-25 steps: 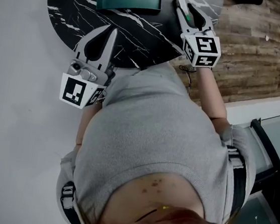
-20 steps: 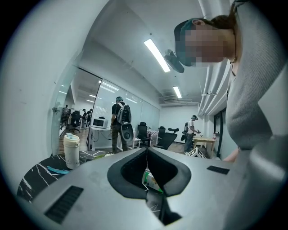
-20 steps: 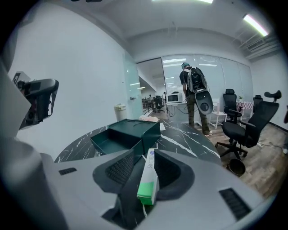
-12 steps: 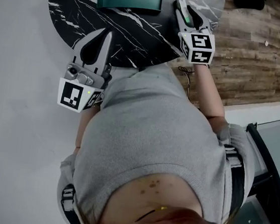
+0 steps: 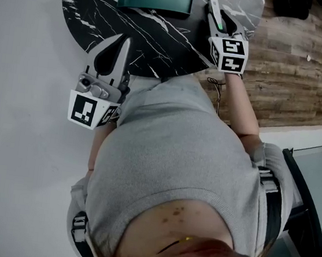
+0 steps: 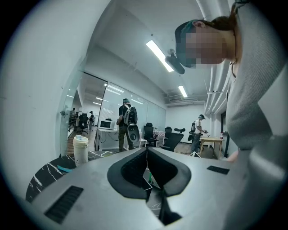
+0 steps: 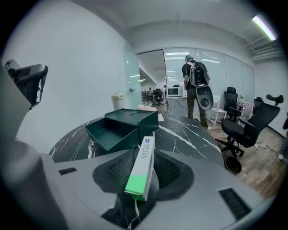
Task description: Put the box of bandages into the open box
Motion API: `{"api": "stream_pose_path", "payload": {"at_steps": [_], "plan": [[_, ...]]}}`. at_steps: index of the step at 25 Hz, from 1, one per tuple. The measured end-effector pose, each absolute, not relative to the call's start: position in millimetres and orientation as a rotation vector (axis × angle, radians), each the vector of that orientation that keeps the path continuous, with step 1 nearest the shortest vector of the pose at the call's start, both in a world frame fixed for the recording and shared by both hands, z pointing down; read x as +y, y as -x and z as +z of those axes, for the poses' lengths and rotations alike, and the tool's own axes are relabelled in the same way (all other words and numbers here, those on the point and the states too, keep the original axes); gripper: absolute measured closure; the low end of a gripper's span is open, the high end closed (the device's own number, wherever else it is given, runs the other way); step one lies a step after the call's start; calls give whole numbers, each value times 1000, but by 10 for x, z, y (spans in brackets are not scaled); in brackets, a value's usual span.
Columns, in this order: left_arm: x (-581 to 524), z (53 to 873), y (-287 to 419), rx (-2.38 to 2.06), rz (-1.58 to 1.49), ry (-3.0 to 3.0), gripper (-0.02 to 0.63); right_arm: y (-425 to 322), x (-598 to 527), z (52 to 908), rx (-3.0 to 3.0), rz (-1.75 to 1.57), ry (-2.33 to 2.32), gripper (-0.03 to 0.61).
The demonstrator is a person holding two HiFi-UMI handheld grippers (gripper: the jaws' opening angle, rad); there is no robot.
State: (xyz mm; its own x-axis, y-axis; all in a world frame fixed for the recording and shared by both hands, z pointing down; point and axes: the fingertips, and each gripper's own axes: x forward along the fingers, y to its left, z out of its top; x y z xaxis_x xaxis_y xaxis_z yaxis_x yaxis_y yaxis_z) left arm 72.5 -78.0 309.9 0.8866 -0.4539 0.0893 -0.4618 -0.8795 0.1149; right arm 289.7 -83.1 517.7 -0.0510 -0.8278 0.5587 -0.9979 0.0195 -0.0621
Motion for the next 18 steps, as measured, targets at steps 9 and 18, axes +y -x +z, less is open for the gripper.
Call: {"api": "stream_pose_path", "payload": {"at_steps": [9,18], "plan": [[-812,3082,-665,-741,67,-2912,601,-2940,-835,5262,-1876,632,-1878,419],[-950,3097,-660,-646,45,-2933,601,-2988,-792,5239,-1796,636,-1947,428]]}}
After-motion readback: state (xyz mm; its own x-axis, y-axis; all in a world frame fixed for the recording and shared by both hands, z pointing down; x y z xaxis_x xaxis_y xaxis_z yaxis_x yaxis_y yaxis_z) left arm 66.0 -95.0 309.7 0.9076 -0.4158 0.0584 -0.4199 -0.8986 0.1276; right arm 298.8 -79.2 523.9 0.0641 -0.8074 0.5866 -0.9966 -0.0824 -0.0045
